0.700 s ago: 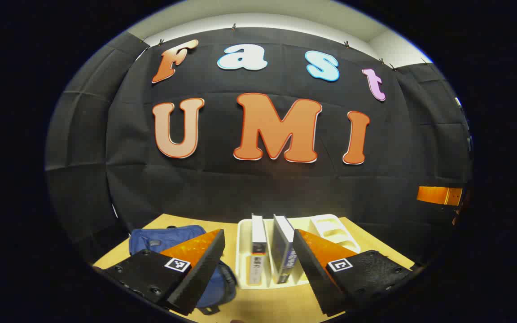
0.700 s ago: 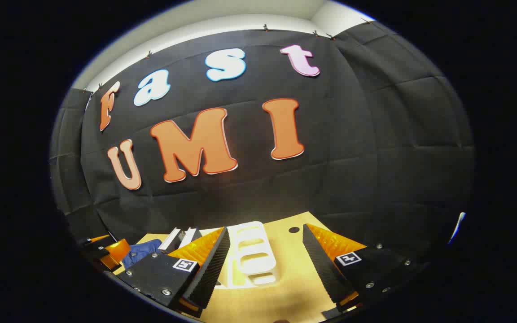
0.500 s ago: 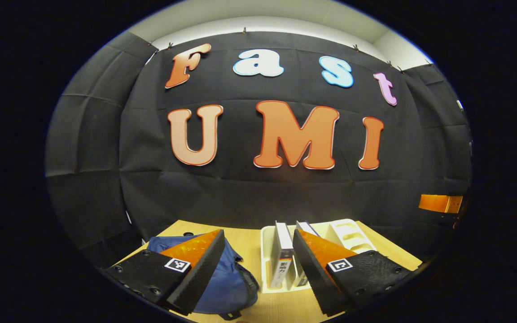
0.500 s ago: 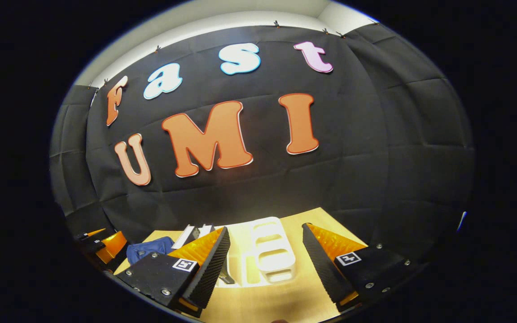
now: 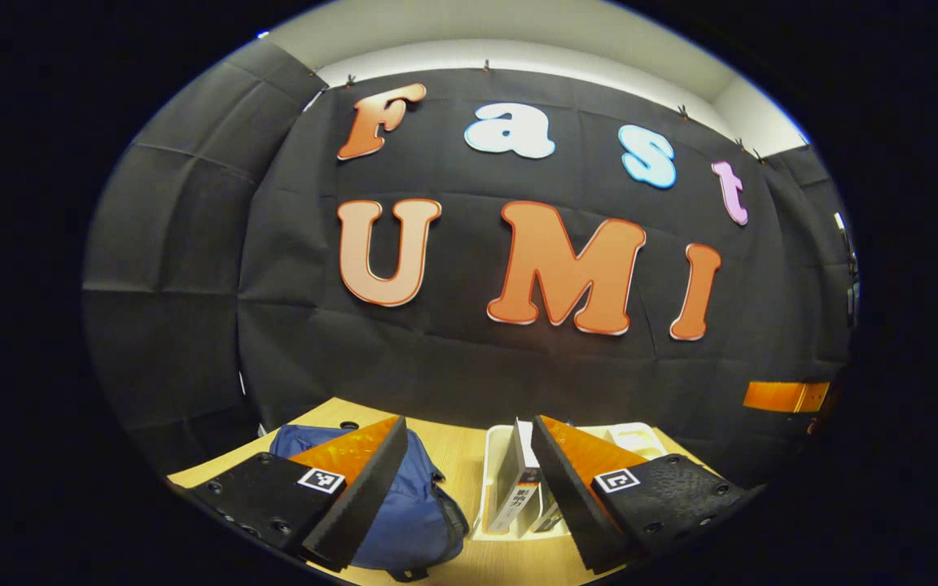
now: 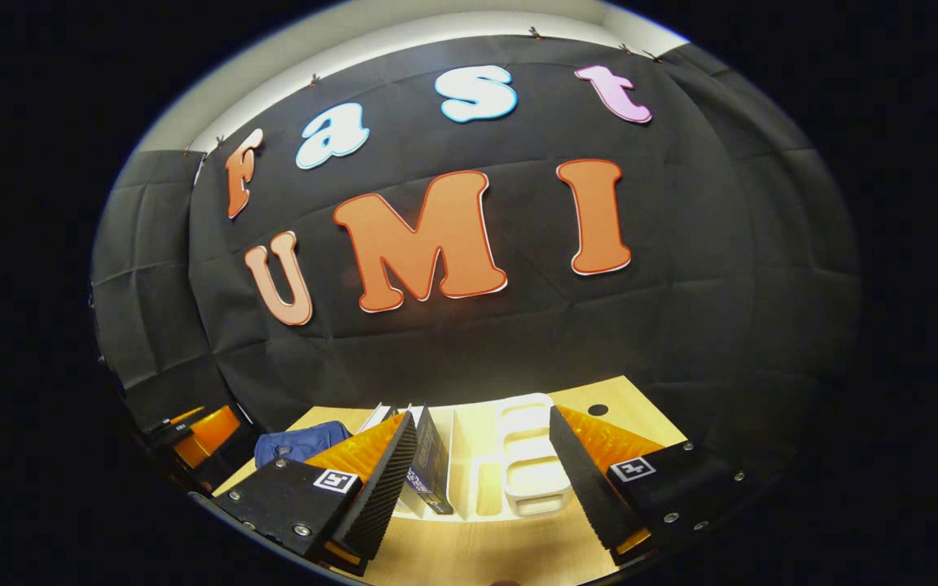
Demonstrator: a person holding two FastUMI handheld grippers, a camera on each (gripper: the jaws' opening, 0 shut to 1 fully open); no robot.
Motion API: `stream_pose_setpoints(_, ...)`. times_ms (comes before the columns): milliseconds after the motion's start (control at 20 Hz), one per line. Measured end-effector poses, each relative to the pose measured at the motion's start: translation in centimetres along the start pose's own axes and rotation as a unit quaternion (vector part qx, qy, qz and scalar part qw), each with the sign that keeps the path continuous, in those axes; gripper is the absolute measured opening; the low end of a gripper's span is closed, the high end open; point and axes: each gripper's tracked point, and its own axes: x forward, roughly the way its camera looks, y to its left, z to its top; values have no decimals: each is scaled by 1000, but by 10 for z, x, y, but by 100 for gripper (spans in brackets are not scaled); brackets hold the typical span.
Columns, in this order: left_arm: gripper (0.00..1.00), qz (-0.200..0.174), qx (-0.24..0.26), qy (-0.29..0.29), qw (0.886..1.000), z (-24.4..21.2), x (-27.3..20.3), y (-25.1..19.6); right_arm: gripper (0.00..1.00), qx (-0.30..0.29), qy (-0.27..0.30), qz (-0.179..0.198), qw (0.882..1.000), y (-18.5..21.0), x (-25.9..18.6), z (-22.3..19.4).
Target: Open the schoolbag, grab two books from the bookshelf and put them into the schoolbag.
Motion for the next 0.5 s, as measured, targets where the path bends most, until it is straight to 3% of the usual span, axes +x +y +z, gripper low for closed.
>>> stream_pose_setpoints(250, 95, 39, 31, -4, 999, 6, -2, 32, 97, 14, 9, 11, 1000, 9, 9, -2)
stream_pose_setpoints(450, 95, 37, 21, 10, 999, 1, 10, 55, 100, 14, 2, -9, 1000, 24, 17, -1)
stream_pose_setpoints(500, 95, 26, 22, 9, 999, 2, 14, 58, 96, 14, -1, -20, 1000, 26, 16, -2)
